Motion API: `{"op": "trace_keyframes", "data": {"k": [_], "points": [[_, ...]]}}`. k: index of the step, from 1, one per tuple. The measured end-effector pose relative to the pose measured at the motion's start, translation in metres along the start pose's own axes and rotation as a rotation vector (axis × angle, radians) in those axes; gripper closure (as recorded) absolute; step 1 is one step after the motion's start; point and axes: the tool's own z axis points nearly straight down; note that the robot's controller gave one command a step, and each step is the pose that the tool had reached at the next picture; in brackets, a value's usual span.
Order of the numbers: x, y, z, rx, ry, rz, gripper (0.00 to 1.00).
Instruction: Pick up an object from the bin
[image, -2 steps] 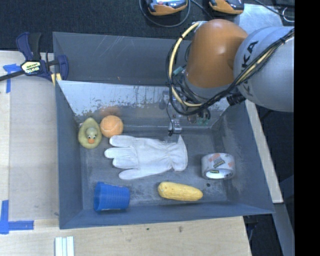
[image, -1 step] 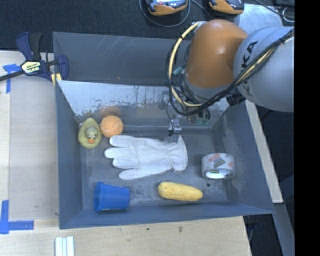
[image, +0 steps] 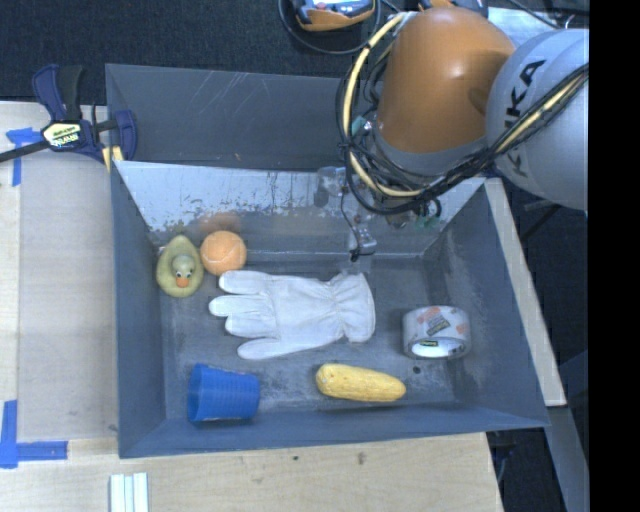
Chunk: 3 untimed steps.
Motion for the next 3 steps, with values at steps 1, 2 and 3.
{"op": "trace_keyframes", "data": {"k": [1,2,3], "points": [[0.008,0.025,0.014,0.002,-0.02,-0.032,0.0],[0.027,0.027,0.047,-0.002,0.003,0.093,0.0],[0.007,0.043,0.053,0.004,-0.017,-0.056,0.0]]}}
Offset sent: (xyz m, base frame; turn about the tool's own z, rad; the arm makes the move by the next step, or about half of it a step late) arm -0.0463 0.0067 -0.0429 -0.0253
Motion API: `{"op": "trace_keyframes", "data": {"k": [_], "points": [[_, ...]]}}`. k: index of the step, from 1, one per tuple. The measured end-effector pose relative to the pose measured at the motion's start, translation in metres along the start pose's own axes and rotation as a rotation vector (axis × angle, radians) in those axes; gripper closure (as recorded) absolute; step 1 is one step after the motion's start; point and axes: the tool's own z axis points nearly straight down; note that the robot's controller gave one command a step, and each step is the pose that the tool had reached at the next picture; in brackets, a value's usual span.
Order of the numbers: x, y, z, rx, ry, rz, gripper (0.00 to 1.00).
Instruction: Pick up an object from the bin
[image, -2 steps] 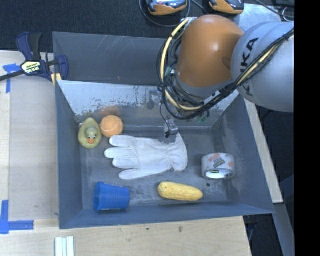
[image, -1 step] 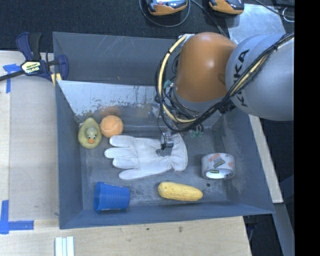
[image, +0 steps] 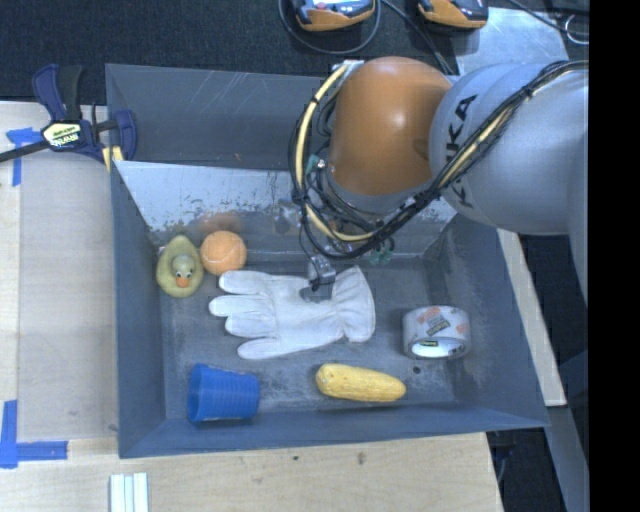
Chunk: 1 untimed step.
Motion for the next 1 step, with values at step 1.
{"op": "trace_keyframes", "data": {"k": [1], "points": [[-0.0066,0.0119,0.0203,-0.005,0.007,-0.001,0.0]]}}
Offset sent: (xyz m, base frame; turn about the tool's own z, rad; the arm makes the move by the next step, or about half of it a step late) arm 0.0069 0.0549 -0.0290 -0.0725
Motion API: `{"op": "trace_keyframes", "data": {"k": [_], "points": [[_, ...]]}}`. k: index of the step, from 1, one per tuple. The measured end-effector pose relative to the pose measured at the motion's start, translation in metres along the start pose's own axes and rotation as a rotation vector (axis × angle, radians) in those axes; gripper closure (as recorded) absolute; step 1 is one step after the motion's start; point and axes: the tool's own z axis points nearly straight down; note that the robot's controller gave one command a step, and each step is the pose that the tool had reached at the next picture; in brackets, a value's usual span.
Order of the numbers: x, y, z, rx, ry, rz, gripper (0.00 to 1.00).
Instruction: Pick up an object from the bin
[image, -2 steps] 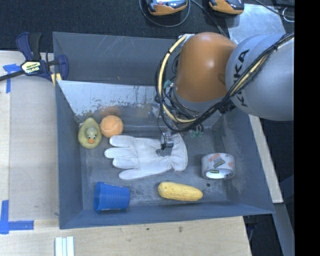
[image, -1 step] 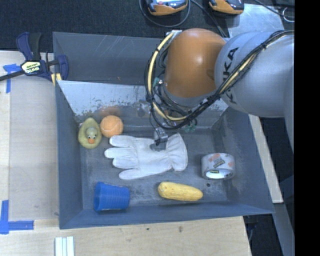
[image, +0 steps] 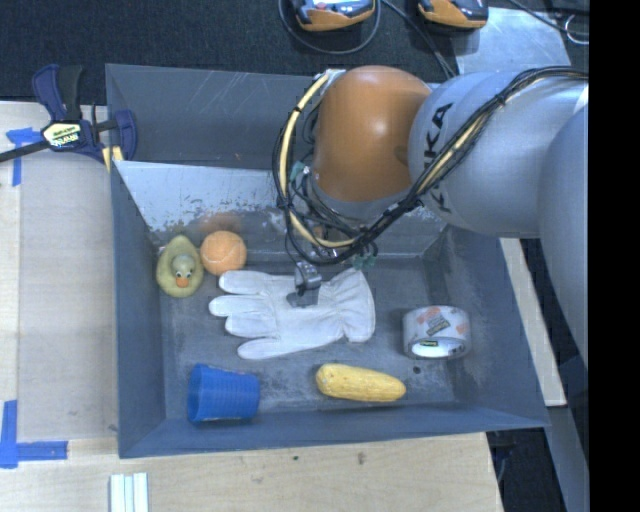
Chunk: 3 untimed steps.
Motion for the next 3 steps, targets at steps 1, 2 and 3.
{"op": "trace_keyframes", "data": {"k": [1,2,3], "points": [[-0.005,0.014,0.006,0.002,-0.002,0.191,0.0],[0.0,0.023,0.035,0.001,-0.007,-0.018,0.0],[0.016,0.051,0.091,0.001,-0.005,-0.39,1.0]]}}
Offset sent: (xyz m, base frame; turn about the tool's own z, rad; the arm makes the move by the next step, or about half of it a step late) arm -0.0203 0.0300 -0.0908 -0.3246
